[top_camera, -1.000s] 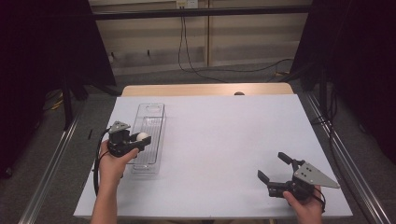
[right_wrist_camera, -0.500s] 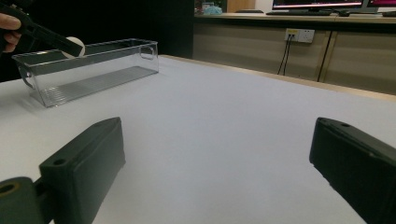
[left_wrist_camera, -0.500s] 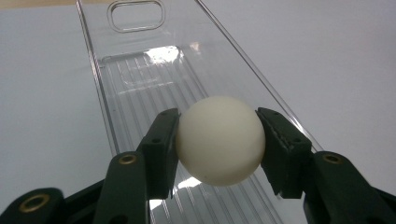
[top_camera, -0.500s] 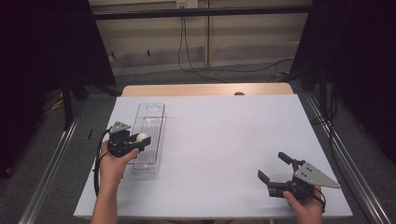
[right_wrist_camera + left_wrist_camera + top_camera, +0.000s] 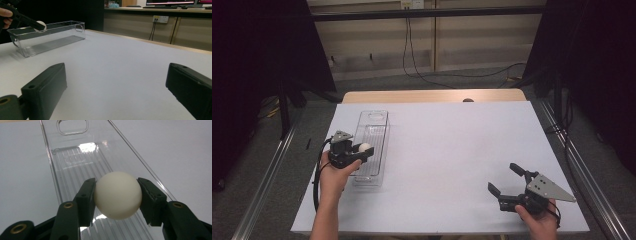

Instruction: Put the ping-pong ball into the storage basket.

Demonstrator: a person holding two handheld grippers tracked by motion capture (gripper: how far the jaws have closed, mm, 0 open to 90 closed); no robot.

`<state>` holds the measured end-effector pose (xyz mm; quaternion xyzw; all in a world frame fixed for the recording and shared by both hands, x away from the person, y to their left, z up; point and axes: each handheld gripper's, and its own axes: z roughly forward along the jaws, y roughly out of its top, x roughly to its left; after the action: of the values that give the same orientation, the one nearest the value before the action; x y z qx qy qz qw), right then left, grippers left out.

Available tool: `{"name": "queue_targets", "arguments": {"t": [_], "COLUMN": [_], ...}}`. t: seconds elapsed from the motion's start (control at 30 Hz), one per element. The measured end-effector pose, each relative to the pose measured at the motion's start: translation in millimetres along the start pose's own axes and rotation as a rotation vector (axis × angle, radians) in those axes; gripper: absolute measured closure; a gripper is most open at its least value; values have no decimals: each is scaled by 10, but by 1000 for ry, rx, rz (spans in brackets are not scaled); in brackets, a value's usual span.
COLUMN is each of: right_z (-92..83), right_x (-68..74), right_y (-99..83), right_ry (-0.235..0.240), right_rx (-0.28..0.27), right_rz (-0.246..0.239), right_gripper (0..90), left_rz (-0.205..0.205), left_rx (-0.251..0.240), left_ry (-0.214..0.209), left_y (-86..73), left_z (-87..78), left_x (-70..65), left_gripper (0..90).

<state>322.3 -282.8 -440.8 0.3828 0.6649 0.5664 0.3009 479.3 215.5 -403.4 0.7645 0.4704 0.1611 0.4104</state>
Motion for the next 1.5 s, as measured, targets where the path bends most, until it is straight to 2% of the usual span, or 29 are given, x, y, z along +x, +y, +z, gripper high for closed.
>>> {"name": "queue_targets", "arguments": {"t": [0.33, 0.87, 1.1, 1.23, 1.37, 1.5], "right_z": [-4, 0, -3, 0, -2, -5], "right_x": [0, -2, -3, -5, -3, -3], "right_y": [5, 3, 6, 3, 3, 14], "right_ry": [-9, -3, -8, -3, -2, -7], "right_rx": [-4, 0, -4, -2, 0, -7], "right_rz": [4, -2, 3, -4, 0, 1], "right_gripper": [31, 31, 31, 31, 31, 31], "left_rz": [-5, -15, -13, -29, -44, -35], "left_rx": [-8, -31, -33, -45, -54, -76], "left_ry": [8, 12, -4, 0, -11, -14], "left_y": [-8, 0, 4, 6, 11, 13], "left_z": [12, -15, -17, -18, -23, -61], "left_x": [-9, -18, -27, -35, -25, -30], "left_gripper": [506, 416, 372, 316, 217, 165]}}
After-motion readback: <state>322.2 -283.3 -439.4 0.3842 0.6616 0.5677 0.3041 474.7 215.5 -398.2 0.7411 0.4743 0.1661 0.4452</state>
